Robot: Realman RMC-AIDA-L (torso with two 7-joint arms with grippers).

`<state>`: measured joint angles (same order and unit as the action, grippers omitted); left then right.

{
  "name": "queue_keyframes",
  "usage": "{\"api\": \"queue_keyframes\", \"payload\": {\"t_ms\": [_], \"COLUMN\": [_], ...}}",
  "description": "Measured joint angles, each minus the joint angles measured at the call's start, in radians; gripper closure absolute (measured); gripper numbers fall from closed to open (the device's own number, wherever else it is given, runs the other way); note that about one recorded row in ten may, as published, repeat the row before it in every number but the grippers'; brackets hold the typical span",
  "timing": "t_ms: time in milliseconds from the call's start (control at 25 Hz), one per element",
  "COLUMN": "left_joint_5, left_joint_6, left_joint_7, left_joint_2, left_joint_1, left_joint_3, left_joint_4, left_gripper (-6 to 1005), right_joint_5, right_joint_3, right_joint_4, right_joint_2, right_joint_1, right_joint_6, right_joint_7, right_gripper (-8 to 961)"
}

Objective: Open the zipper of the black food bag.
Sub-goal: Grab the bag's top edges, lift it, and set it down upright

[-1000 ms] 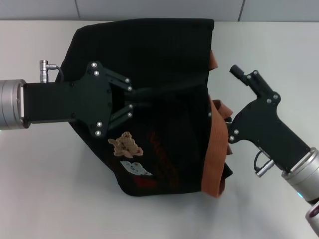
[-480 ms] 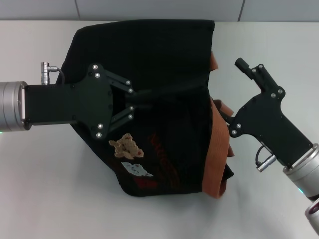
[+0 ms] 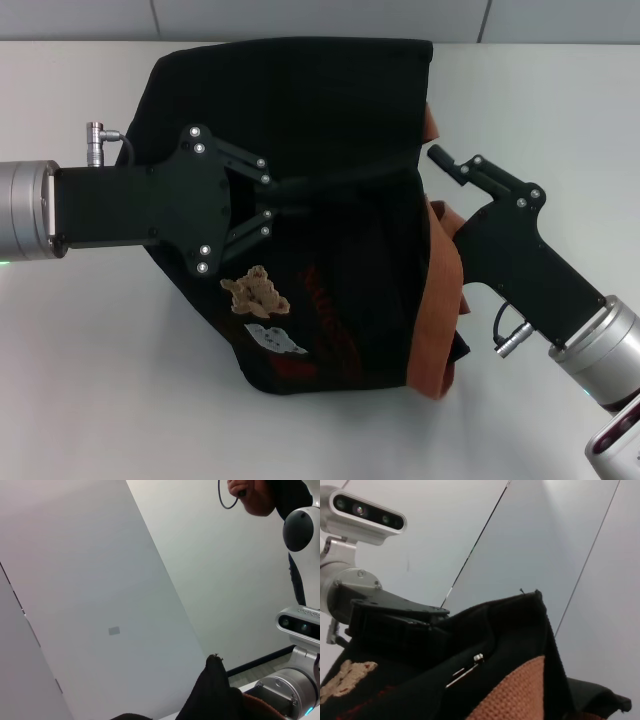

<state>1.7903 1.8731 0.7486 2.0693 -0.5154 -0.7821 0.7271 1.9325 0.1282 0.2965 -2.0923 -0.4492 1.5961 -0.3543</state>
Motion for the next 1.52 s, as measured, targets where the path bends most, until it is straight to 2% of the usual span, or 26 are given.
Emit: {"api": "queue_keyframes", "payload": {"t_ms": [80, 600, 1080, 1360, 1520], "left_joint_5": [0.0, 0.0, -0.012, -0.072, -0.072], "left_joint_6": [0.0, 0.0, 0.0, -0.002, -0.005], "left_joint_7": [0.0, 0.0, -0.002, -0.024, -0.04], "left_joint_2": [0.0, 0.0, 0.0, -0.005, -0.009], "left_joint_1": [0.0, 0.0, 0.011, 0.057, 0.093], "left_joint_3": [0.0, 0.0, 0.017, 0.048, 0.11], "left_joint_4": [0.0, -0.002, -0.002, -0.005, -0.018], "left_gripper": [831, 818, 807, 800, 797], "right_joint_5": [0.0, 0.041, 0.038, 0.033, 0.031], "right_joint_3": [0.0, -0.002, -0.008, -0.015, -0.05], "right_joint_4": [0.0, 0.007, -0.001, -0.024, -0.04], "right_joint_2": [0.0, 0.0, 0.0, 0.0, 0.0], "right_joint_1": [-0.001, -0.026, -0.016, 0.012, 0.034], "right_joint_6": [-0.003, -0.063, -0.081, -0.104, -0.119], "right_joint_7": [-0.001, -0.015, -0.011, -0.003, 0.0], "right_gripper": [520, 951, 933, 911, 898]}}
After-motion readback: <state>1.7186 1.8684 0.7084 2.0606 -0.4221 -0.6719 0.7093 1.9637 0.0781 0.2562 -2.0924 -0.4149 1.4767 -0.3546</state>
